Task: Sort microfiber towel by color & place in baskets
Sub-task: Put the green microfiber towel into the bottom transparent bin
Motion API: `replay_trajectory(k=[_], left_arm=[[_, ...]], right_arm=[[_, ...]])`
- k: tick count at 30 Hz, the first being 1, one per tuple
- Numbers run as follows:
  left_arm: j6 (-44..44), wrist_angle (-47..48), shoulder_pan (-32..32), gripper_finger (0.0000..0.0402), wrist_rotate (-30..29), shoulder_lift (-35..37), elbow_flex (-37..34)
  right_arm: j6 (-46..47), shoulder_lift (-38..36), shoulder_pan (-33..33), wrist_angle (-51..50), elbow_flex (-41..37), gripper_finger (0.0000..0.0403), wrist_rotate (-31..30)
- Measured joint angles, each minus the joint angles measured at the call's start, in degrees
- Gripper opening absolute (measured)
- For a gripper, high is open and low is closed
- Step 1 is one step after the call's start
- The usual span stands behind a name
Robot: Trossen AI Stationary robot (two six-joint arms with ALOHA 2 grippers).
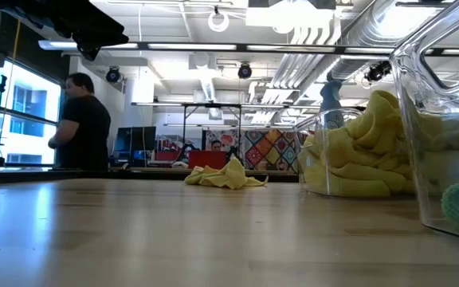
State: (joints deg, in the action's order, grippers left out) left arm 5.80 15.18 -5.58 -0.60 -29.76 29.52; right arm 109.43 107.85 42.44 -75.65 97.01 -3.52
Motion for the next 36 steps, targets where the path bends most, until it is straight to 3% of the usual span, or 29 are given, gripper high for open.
replay_trajectory(k=[8,17,23,31,36], left_arm=[[0.1,0.0,0.0,0.0113,-0.1,0.0,0.0],[0.1,0.0,0.0,0.0113,-0.1,0.0,0.0],[0.0,0.0,0.0,0.0113,-0.1,0.0,0.0],[0.0,0.0,0.0,0.0113,-0.5,0.0,0.0],[0.0,0.0,0.0,0.0113,-1.7,0.0,0.0]], right_arm=[[11.1,0.0,2.1,7.4,-8.1,0.0001,0.7],[11.8,0.0,1.8,21.6,-22.5,0.0001,0.2],[11.7,-0.1,2.0,27.3,-25.8,0.0003,-6.2],[13.2,0.0,2.1,26.2,-25.3,0.0081,-7.3],[15.2,0.1,2.7,18.1,-20.2,0.0128,-7.1]])
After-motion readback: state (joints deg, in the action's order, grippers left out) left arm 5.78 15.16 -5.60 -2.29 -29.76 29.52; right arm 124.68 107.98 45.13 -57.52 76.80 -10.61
